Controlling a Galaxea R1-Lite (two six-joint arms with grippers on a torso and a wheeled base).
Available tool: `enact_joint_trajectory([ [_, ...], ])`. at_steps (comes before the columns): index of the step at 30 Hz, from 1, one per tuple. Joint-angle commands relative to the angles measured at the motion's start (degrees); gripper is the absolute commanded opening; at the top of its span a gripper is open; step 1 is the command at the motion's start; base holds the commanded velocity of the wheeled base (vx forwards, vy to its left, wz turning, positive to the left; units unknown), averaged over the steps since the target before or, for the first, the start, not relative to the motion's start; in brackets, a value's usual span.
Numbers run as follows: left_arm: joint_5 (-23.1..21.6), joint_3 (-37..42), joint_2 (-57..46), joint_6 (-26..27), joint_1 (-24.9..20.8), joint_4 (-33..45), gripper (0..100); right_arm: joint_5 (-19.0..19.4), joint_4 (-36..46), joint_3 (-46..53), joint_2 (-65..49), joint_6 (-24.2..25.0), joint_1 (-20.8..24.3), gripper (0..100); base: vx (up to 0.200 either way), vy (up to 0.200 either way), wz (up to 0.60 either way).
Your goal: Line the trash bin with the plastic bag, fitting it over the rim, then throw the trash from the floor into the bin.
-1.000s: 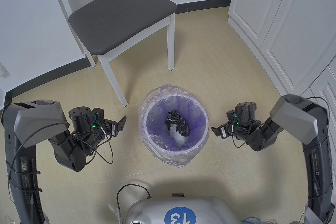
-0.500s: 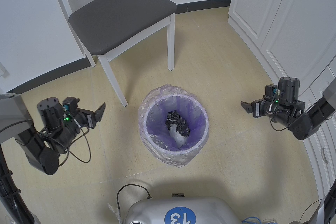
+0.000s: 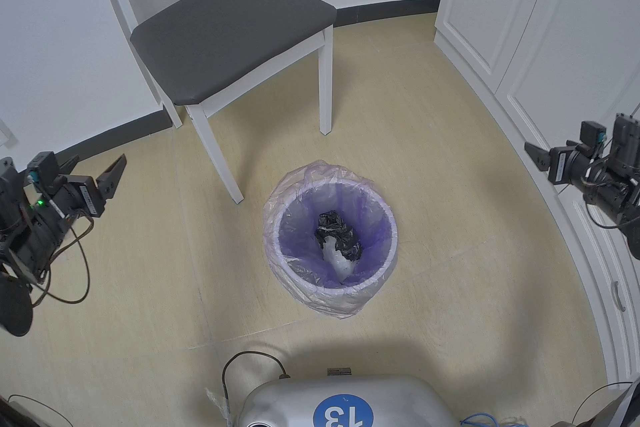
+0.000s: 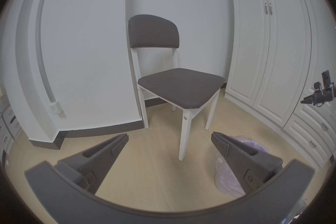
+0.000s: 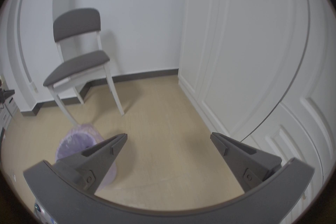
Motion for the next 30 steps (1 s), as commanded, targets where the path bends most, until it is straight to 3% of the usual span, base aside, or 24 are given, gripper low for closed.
enact_joint_trajectory([
  [1,-5.68,-1.86,-32.27,-1.94,-0.18,27.07,100,1.63,2.61,3.23,-20.01,4.90,-1.16,100,0.000,0.000,0.00],
  [3,-6.30,-2.57,-38.77,-2.64,-0.18,35.07,100,4.09,2.87,6.05,-26.95,7.10,-1.25,100,0.000,0.000,0.00],
  [10,-6.39,-4.85,-54.68,-5.10,-0.44,52.38,100,4.27,9.20,13.25,-42.68,7.62,-0.81,100,0.000,0.000,0.00],
  [20,-6.21,-7.75,-66.90,-5.10,-2.38,65.74,100,5.32,23.26,13.69,-61.31,7.45,-0.54,100,0.000,0.000,0.00],
  [23,-5.60,-9.69,-71.64,-5.10,-3.87,73.57,100,5.50,30.38,12.46,-68.08,7.45,-0.54,100,0.000,0.000,0.00],
  [30,-5.42,-10.21,-76.30,-4.40,-6.16,78.14,100,5.50,36.36,12.02,-74.67,7.01,-0.54,100,0.000,0.000,0.00],
])
